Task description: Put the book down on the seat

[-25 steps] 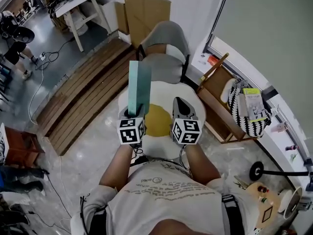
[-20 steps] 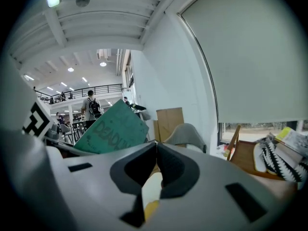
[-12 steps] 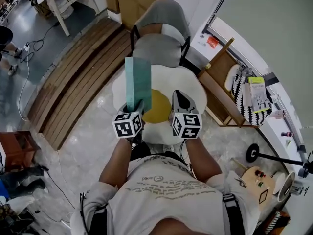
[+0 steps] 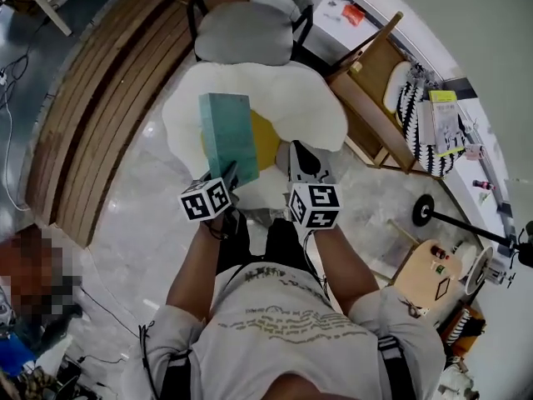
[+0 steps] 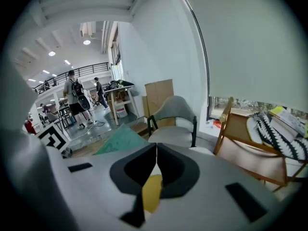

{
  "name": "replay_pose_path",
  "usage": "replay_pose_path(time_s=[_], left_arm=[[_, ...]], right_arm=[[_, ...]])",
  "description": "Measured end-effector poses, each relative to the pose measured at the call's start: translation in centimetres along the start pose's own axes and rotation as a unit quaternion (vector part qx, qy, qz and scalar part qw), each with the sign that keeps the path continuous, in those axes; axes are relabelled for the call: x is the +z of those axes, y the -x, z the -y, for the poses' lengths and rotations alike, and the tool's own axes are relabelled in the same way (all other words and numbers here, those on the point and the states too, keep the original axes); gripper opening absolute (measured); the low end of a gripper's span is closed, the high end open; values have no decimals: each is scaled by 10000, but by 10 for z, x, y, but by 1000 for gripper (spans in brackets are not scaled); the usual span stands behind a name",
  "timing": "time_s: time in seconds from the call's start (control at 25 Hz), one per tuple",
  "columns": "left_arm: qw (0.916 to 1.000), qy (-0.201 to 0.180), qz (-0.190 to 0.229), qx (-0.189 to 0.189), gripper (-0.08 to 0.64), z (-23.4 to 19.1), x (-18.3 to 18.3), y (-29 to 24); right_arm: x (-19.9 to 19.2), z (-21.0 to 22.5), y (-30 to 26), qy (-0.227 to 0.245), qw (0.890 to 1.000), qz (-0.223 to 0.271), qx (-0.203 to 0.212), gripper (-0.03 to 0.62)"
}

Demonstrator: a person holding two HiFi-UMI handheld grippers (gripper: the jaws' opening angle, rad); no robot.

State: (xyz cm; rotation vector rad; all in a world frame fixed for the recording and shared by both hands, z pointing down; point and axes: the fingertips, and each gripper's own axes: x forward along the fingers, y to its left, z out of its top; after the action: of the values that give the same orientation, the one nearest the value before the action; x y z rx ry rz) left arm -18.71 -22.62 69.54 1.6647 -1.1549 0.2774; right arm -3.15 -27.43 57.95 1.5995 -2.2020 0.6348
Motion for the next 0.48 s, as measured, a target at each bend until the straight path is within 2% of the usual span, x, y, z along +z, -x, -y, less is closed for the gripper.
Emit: replay_pose_path(time_s=[0.12, 0.24, 0.48], left_arm=[[9977, 594, -199, -261, 164, -10, -29, -23], [9919, 1083, -399, -528, 164, -19, -59, -46], [9733, 1872, -828, -1043, 164, -38, -118, -97]], right_arm=[[-27, 9, -4, -21, 9998, -201, -96, 28], [-59, 19, -9, -48, 9989, -423, -197, 28], [-128, 36, -17, -174, 9960, -827, -275, 28]])
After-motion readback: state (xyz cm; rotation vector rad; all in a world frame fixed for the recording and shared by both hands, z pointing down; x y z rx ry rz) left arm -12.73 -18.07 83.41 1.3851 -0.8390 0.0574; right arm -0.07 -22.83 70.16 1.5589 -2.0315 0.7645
